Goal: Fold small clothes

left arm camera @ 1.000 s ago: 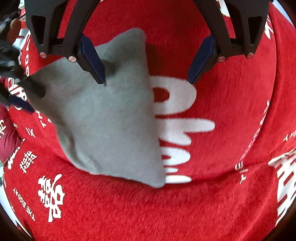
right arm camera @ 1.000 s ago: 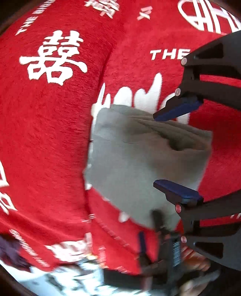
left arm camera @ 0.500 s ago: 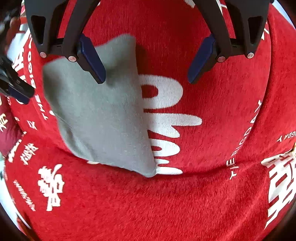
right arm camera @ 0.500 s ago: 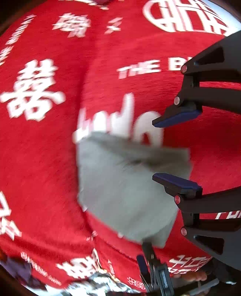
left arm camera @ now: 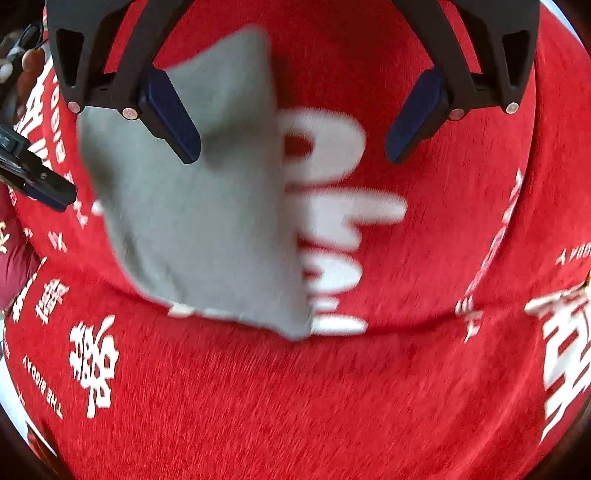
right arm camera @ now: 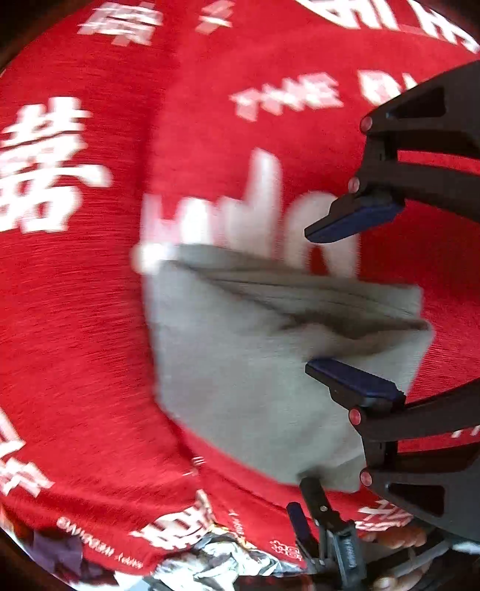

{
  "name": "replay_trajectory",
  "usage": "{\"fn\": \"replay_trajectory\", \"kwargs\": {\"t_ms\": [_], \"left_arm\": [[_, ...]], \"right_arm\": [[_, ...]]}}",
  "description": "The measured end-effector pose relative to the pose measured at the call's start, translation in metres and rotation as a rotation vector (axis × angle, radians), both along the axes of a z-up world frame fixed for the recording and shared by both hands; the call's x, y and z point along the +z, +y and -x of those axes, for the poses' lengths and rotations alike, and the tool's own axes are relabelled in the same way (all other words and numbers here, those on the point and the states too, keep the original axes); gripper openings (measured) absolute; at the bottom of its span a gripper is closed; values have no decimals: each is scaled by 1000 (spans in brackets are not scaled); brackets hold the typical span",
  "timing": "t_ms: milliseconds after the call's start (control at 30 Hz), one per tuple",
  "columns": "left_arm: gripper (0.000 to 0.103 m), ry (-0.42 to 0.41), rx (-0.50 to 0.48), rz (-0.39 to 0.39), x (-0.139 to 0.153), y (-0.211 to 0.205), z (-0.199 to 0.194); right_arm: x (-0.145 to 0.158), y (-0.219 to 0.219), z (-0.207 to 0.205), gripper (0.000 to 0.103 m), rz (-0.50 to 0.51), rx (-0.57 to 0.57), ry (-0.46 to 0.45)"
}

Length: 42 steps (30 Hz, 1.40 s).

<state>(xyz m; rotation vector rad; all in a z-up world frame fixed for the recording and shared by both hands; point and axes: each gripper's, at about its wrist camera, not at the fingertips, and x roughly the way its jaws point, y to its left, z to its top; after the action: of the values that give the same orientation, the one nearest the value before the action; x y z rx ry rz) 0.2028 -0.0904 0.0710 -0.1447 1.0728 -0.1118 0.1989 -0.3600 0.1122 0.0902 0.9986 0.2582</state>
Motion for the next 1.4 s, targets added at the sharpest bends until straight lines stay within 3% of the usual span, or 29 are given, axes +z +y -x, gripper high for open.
{"fn": "replay_trajectory", "kwargs": {"t_ms": [100,200,300,400,467,533,600,800,900,1033,1200,1400], "left_arm": [[101,-5,2,-79,0,-15,-27],[101,67,48,-179,-22,-23,-53],[101,89,67,-110,-34,-18,-60],[103,72,59,-107,-38,-18,-60],[103,67,45,-108,-40,-19,-62],[103,68,43,-107,-40,-19,-63],[103,61,36,-119,-40,-21,-63],[103,50,30,-144,-35,-23,-61],[103,50,26,-152,-33,-22,-59],[103,50,12,-159,-26,-20,-55],[103,12,28,-175,-13,-9,-51],[103,16,130,-126,-11,8,-76]], "right_arm": [[20,18,-24,75,25,81,-78],[6,39,-68,77,-21,157,-23],[-27,42,-103,77,-21,141,87],[-69,34,-129,77,52,72,176],[-84,18,-139,83,-46,36,220],[-80,12,-140,83,-66,14,219],[-63,19,-134,83,-4,19,155],[-17,63,-117,83,76,169,10],[-24,89,-123,83,140,230,18],[-65,85,-127,83,155,223,151],[-49,64,-110,83,242,160,99],[-15,86,-73,84,244,283,-19]]}}
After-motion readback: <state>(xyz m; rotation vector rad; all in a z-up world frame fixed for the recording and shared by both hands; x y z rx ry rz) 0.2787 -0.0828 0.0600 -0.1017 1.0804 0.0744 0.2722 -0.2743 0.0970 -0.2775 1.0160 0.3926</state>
